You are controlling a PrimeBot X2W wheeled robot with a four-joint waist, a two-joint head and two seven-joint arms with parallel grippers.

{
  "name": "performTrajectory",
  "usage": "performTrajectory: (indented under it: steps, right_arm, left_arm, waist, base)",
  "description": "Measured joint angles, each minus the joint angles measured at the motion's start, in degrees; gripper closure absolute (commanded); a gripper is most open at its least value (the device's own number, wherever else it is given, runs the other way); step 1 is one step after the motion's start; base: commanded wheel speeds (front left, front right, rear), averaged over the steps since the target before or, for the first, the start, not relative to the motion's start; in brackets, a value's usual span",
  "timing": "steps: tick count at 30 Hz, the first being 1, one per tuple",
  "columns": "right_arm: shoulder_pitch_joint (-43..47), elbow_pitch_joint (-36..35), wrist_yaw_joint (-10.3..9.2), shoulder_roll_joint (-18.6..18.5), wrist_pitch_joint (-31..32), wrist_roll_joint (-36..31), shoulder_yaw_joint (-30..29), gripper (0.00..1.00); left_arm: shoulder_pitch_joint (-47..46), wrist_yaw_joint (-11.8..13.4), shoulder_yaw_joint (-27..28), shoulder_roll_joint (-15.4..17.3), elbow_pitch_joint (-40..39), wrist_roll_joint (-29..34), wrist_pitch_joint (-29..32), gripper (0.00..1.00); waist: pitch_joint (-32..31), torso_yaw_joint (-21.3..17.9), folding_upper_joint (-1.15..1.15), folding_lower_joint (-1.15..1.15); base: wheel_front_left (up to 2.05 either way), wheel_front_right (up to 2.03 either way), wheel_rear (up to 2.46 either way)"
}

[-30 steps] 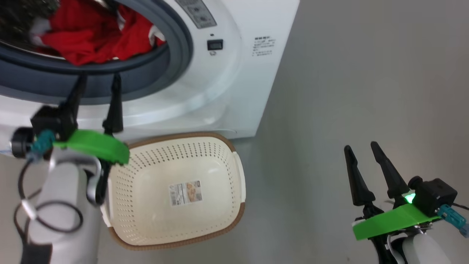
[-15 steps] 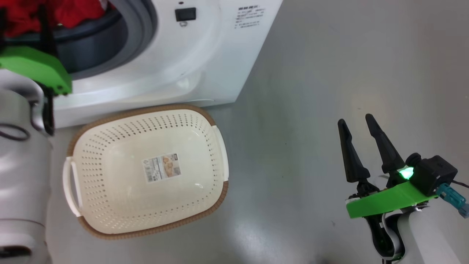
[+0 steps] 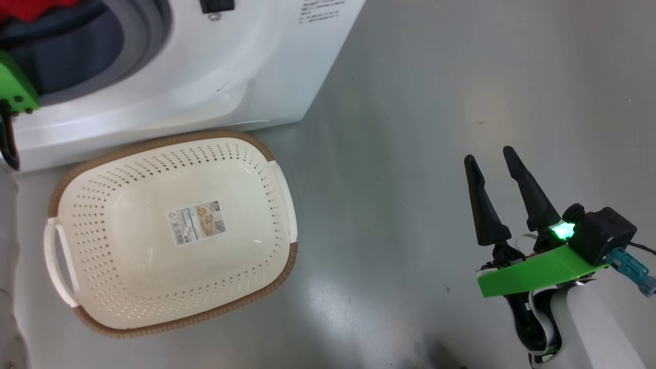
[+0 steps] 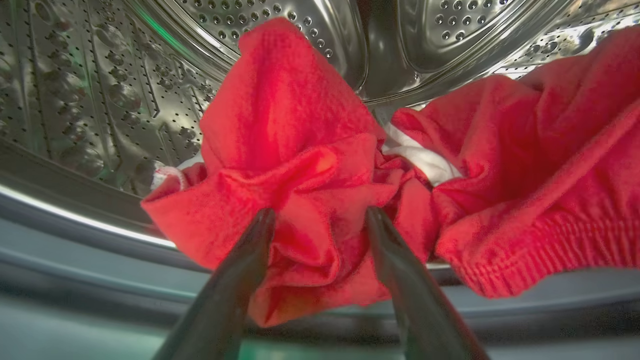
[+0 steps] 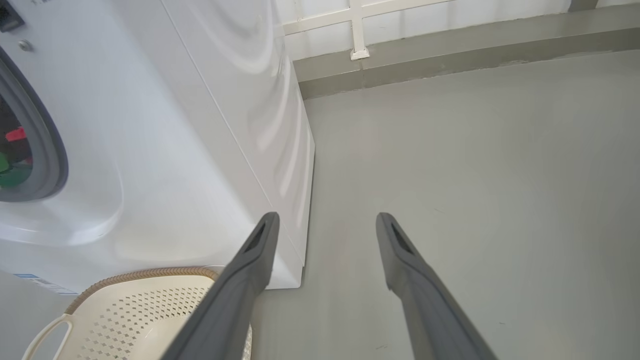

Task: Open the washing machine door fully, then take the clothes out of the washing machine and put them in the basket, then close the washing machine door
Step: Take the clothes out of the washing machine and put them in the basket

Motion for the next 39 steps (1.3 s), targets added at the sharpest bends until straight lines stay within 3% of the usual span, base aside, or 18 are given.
performTrajectory:
  steps: [1, 2, 9, 21, 28, 39]
  right_arm:
    - [0.00, -0.03, 0.00, 0.00, 0.00, 0.02, -0.03, 0.00]
    - [0.00, -0.07, 0.00, 0.00, 0.00, 0.11, -0.07, 0.00]
    - [-0.01, -0.08, 0.00, 0.01, 0.00, 0.40, -0.47, 0.00]
    - [0.13, 0.94, 0.00, 0.02, 0.00, -0.13, -0.75, 0.00]
    - [2.41, 1.69, 0.00, 0.01, 0.00, -0.23, -1.52, 0.00]
    - [5.56, 2.29, 0.00, -0.09, 0.00, -0.23, -1.67, 0.00]
  left_arm:
    - [-0.15, 0.02, -0.04, 0.07, 0.24, 0.00, 0.00, 0.91]
    - [-0.20, 0.04, -0.20, 0.08, 0.45, 0.00, 0.00, 1.00]
    - [-0.04, 0.14, -0.37, -0.24, -0.60, -0.10, 0.01, 1.00]
    - [12.80, -2.08, 2.38, -1.65, -21.05, -1.69, 0.01, 1.00]
    - [24.76, -4.60, 7.50, -5.71, -36.72, -1.71, 0.01, 1.00]
    - [39.23, -8.55, 11.35, -11.49, -54.25, -1.01, 0.00, 1.00]
  waist:
    - [0.19, -0.13, 0.00, 0.00]
    - [0.35, -0.21, 0.00, 0.00]
    - [-0.06, 0.45, 0.00, 0.00]
    - [-4.46, 2.22, 0.00, 0.00]
    - [-9.00, 4.15, 0.00, 0.00]
    - [-14.79, 7.80, 0.00, 0.00]
  base:
    - [0.00, 0.00, 0.00]
    - [0.00, 0.00, 0.00]
    - [0.00, 0.00, 0.00]
    - [0.00, 0.00, 0.00]
    - [0.00, 0.00, 0.00]
    - [0.00, 0.00, 0.00]
